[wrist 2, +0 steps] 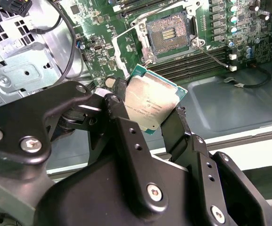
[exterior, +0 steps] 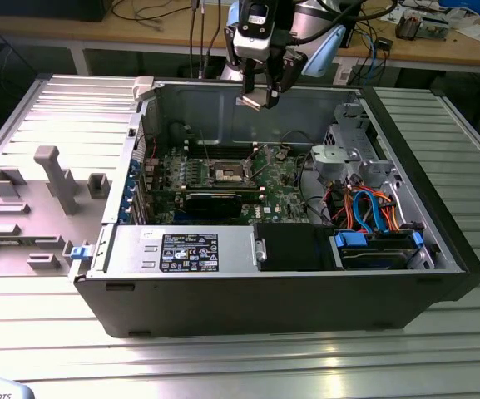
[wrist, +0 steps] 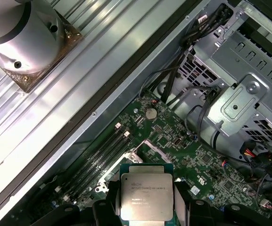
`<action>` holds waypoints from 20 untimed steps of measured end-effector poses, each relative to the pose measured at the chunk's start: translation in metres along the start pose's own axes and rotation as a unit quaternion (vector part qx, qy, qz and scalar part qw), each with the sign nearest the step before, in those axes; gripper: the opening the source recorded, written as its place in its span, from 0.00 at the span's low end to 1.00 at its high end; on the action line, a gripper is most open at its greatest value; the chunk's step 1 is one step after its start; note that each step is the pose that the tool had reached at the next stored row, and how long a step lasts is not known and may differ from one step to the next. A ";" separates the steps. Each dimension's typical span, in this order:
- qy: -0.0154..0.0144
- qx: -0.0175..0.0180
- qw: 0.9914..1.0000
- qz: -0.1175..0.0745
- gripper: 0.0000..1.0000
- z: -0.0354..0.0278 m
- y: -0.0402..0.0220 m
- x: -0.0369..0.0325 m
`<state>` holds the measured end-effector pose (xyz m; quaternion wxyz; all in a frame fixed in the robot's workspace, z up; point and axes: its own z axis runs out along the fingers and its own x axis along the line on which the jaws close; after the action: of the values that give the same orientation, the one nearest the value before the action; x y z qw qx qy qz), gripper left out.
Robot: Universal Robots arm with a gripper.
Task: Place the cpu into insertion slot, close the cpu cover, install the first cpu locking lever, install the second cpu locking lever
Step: 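Place the cpu into insertion slot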
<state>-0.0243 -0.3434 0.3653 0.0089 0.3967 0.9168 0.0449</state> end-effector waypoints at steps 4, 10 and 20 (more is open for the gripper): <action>0.000 0.000 1.000 0.002 0.54 0.0000 0.0000 0.0000; -0.002 0.000 1.000 0.019 0.54 0.0000 0.0000 0.0000; -0.007 -0.001 0.997 0.073 0.54 0.0000 0.0000 0.0000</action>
<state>-0.0243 -0.3434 0.3653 0.0121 0.4626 0.8854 0.0441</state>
